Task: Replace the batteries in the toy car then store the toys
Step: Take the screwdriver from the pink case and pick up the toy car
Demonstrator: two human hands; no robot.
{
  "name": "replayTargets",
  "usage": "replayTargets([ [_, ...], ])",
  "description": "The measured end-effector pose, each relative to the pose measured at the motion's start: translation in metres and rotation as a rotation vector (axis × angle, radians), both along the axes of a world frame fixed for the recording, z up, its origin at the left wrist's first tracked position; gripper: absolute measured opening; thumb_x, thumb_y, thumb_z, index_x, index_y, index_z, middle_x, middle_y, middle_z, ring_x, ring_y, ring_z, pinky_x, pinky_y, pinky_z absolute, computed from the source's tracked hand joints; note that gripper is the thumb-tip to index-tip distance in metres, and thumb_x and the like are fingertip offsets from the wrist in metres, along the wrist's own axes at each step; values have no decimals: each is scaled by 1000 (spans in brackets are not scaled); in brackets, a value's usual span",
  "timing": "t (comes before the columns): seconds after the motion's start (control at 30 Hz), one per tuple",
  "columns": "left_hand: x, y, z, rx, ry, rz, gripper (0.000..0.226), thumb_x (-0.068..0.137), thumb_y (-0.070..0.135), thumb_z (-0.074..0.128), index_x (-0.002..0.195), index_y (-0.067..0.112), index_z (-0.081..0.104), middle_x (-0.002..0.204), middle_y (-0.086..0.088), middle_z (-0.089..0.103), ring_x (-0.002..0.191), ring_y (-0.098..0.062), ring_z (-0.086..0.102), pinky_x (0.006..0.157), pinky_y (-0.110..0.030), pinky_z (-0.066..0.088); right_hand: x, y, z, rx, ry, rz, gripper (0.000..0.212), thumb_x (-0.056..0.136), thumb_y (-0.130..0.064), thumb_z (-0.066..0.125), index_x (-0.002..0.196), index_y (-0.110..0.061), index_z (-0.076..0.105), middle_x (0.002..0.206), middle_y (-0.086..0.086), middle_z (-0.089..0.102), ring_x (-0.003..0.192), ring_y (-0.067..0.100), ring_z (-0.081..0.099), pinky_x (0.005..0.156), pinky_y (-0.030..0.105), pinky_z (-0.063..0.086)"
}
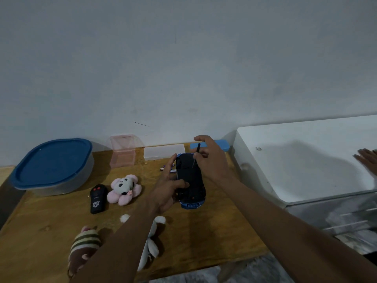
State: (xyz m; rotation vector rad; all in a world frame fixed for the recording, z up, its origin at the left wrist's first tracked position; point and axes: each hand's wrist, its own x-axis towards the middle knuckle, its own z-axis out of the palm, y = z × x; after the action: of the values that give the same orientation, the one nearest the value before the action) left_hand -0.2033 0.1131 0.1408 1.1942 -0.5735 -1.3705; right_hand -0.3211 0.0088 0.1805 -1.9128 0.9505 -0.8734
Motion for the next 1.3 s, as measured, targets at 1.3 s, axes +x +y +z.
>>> replayTargets([
  [1.3,-99,3,-87,265,176,39,93,81,-18,52,140,50,31,133,-10,56,115,-36,59,86,-56,52,-166,-8,-139,378,680,-194,11,76,-11,74,84,-13,67,94,7,67,87,20,64,66,23,46],
])
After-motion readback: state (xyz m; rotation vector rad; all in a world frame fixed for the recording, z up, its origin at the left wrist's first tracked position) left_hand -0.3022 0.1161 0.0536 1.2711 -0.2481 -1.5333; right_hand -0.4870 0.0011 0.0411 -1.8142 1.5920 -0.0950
